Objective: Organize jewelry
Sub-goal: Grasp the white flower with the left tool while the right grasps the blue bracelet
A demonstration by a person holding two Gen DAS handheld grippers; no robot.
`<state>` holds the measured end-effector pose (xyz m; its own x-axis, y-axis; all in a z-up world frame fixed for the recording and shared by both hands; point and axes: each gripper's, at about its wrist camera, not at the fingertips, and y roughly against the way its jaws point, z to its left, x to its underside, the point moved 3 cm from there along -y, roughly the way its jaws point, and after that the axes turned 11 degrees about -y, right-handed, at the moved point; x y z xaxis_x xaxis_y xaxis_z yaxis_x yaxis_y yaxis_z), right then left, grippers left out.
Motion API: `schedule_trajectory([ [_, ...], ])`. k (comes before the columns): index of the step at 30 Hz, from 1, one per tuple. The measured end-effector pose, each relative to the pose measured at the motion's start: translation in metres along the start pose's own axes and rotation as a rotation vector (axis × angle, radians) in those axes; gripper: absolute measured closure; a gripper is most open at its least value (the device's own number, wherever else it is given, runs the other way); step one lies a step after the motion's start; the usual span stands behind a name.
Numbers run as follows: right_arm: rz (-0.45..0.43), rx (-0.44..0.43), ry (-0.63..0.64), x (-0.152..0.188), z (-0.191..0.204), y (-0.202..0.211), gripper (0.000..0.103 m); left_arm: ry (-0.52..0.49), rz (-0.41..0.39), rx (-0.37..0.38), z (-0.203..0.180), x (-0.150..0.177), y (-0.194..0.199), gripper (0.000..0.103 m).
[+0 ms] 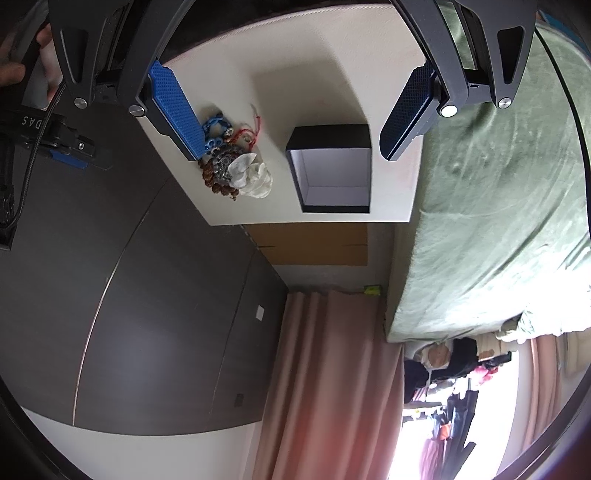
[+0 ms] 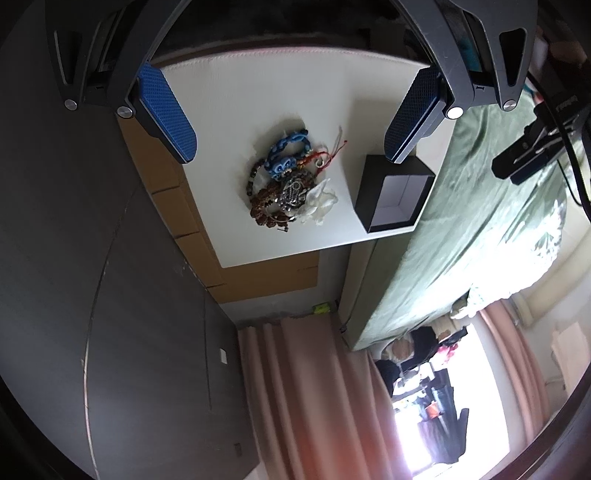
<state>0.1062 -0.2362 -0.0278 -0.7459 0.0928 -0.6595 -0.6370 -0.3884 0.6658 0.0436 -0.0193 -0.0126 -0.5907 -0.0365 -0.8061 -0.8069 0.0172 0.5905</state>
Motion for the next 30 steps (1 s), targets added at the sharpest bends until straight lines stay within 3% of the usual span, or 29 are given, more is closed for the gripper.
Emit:
schedule_trajectory([
  [9,-0.014,0.025,-0.108,-0.018,-0.028,-0.010,0.000,0.007,0.025,0.052,-0.018,-0.006,-0.028,0.013],
  [16,0.055,0.014,-0.235,-0.023,-0.056,-0.035,0.018,-0.014,0.067,0.084,-0.034,-0.007,-0.056,0.025],
  [30,0.166,-0.038,-0.427,-0.029,-0.090,-0.085,0.031,-0.107,0.171,0.129,-0.072,-0.004,-0.132,0.044],
])
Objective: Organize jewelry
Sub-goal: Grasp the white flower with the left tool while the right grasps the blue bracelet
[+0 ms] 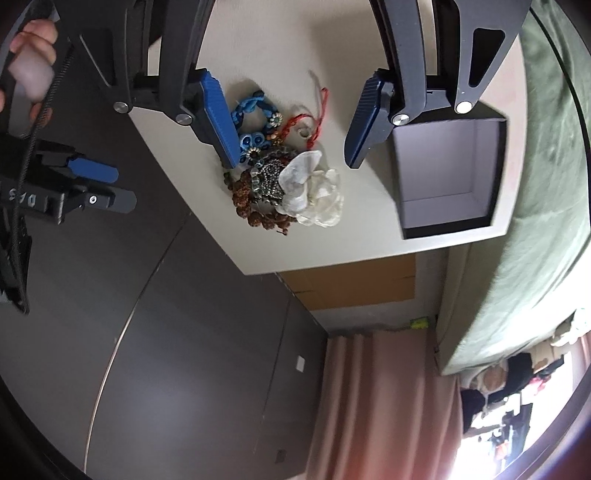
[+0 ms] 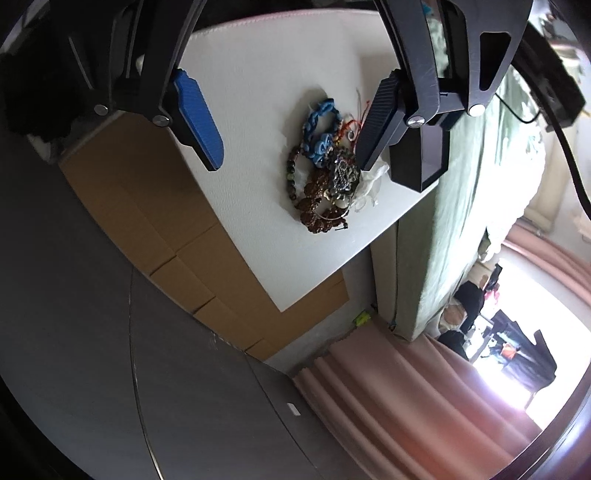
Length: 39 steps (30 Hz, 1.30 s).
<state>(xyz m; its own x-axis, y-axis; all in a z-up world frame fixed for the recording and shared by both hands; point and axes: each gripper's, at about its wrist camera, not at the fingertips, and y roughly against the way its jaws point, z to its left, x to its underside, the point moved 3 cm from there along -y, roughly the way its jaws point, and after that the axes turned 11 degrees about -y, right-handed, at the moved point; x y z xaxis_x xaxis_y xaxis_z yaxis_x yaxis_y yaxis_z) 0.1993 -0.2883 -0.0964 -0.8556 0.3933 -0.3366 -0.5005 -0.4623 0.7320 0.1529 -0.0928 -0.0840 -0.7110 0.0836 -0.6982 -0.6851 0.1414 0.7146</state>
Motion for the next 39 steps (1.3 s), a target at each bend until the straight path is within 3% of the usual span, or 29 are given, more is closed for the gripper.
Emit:
schedule_trajectory([
  [9,0.071,-0.055,-0.093,-0.007,-0.007,-0.024,0.033,-0.012,0.085,-0.005,-0.003,0.000,-0.050,0.056],
  [12,0.099,-0.070,-0.104,-0.005,-0.006,-0.033,0.034,-0.007,0.111,-0.017,0.001,0.002,-0.062,0.068],
  [14,0.113,-0.070,-0.111,-0.004,-0.006,-0.038,0.034,-0.001,0.121,-0.023,0.003,0.003,-0.068,0.093],
  [16,0.130,-0.070,-0.125,-0.003,-0.008,-0.044,0.036,0.007,0.119,-0.029,0.005,0.004,-0.069,0.101],
  [21,0.198,-0.074,-0.179,0.003,-0.014,-0.063,0.049,0.020,0.054,-0.003,0.008,0.000,-0.049,0.103],
  [24,0.235,-0.086,-0.183,0.007,-0.013,-0.072,0.050,0.045,0.024,0.012,0.014,-0.002,-0.037,0.103],
  [36,0.277,0.016,-0.044,0.024,0.019,-0.111,0.053,0.081,-0.058,0.021,0.027,-0.005,0.001,0.103],
  [38,0.273,0.039,-0.016,0.025,0.024,-0.115,0.055,0.083,-0.064,0.021,0.029,-0.005,0.004,0.103],
  [39,0.270,0.053,-0.003,0.025,0.026,-0.118,0.061,0.084,-0.068,0.022,0.031,-0.005,0.007,0.103],
])
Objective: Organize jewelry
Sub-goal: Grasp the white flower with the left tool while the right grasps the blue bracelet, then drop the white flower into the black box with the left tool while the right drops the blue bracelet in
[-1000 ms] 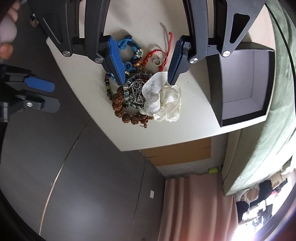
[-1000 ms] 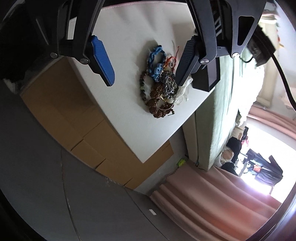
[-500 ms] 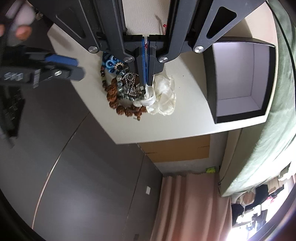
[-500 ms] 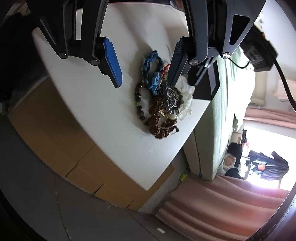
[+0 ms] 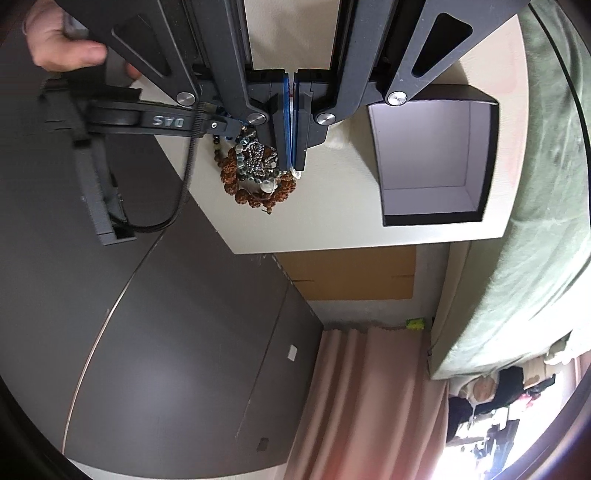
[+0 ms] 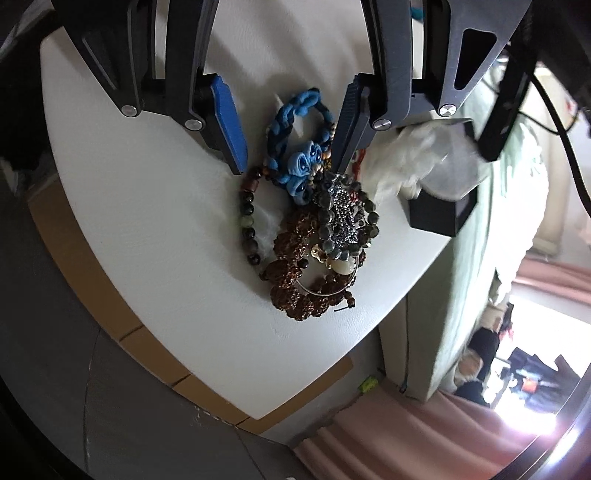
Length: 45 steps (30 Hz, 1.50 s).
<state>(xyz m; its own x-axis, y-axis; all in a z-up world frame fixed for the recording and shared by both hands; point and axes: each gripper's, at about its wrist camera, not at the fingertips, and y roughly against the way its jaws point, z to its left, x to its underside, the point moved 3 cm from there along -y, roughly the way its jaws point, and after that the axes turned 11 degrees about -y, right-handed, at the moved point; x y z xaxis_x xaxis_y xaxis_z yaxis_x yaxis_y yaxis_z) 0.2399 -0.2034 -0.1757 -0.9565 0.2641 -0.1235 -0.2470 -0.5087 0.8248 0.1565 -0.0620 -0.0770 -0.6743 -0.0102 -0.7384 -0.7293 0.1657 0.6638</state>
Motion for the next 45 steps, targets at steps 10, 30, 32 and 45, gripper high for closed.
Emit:
schedule_trajectory([
  [10,-0.140,-0.015,0.071,0.002,0.016,0.030,0.086,0.022,-0.055,0.007,0.019,-0.005,0.028,0.103],
  [30,-0.218,-0.242,0.097,0.023,0.057,0.054,0.086,0.190,-0.111,-0.057,0.093,-0.019,0.034,0.103],
  [32,-0.217,-0.256,0.106,0.026,0.062,0.055,0.086,0.231,-0.112,-0.054,0.104,-0.017,0.037,0.100],
  [45,-0.195,-0.348,0.252,0.041,0.127,0.063,0.086,0.364,-0.183,-0.108,0.152,-0.005,0.081,0.036],
])
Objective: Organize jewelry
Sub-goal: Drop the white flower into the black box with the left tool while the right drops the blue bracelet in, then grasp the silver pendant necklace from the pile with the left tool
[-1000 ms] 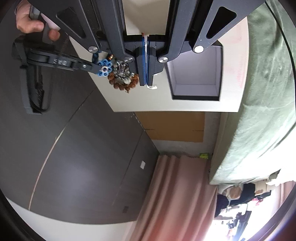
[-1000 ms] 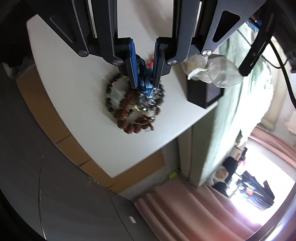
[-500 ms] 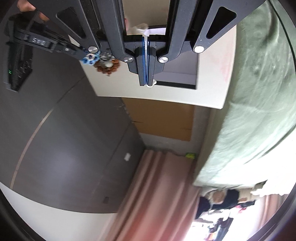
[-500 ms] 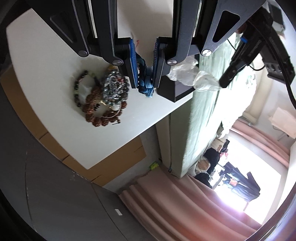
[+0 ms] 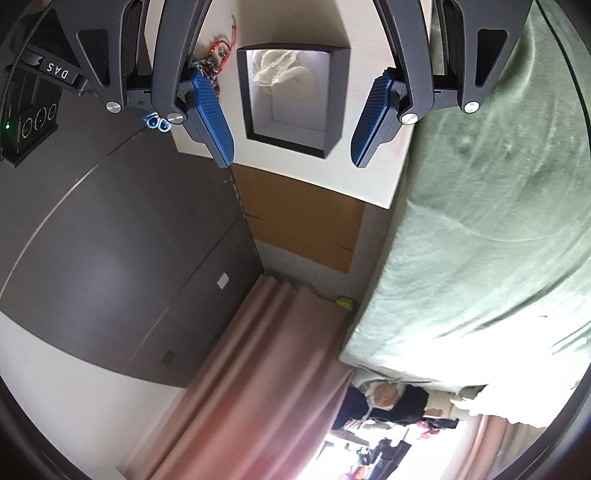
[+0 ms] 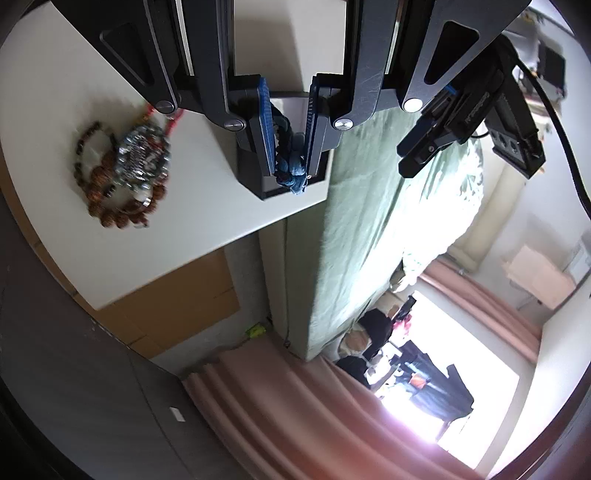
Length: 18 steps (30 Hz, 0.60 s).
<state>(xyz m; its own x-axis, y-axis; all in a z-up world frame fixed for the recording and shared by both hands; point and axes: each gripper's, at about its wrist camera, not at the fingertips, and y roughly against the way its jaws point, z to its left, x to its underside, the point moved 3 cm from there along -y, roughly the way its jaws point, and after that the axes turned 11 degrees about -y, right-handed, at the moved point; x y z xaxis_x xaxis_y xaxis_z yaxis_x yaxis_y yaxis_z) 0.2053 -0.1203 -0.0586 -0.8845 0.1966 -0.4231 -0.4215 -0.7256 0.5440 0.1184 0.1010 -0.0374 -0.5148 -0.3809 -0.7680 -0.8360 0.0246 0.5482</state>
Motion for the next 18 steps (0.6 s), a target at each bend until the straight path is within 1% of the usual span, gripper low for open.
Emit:
schedule_trajectory([
  [3,0.014,0.003,0.035,0.000,0.017,-0.010,0.086,0.023,-0.007,0.003,0.008,-0.003,0.004,0.036],
  [6,0.046,-0.019,0.059,0.000,0.031,-0.024,0.083,0.039,-0.007,0.000,0.011,-0.004,0.005,0.036],
  [8,0.074,-0.016,0.074,0.002,0.033,-0.036,0.067,0.045,-0.003,-0.002,0.013,-0.004,0.004,0.036],
  [9,0.091,0.004,0.074,0.005,0.030,-0.042,0.051,0.045,0.002,-0.004,0.013,-0.003,0.003,0.036],
  [10,0.096,0.018,0.063,0.008,0.023,-0.047,0.048,0.043,0.006,-0.004,0.012,-0.003,0.002,0.036],
  [14,0.108,0.059,-0.011,0.010,-0.006,-0.045,0.048,0.011,0.033,0.005,0.002,0.001,-0.006,0.036],
  [18,0.069,0.094,-0.065,0.002,-0.030,-0.025,0.046,-0.025,0.055,0.016,-0.014,0.006,-0.012,0.034],
])
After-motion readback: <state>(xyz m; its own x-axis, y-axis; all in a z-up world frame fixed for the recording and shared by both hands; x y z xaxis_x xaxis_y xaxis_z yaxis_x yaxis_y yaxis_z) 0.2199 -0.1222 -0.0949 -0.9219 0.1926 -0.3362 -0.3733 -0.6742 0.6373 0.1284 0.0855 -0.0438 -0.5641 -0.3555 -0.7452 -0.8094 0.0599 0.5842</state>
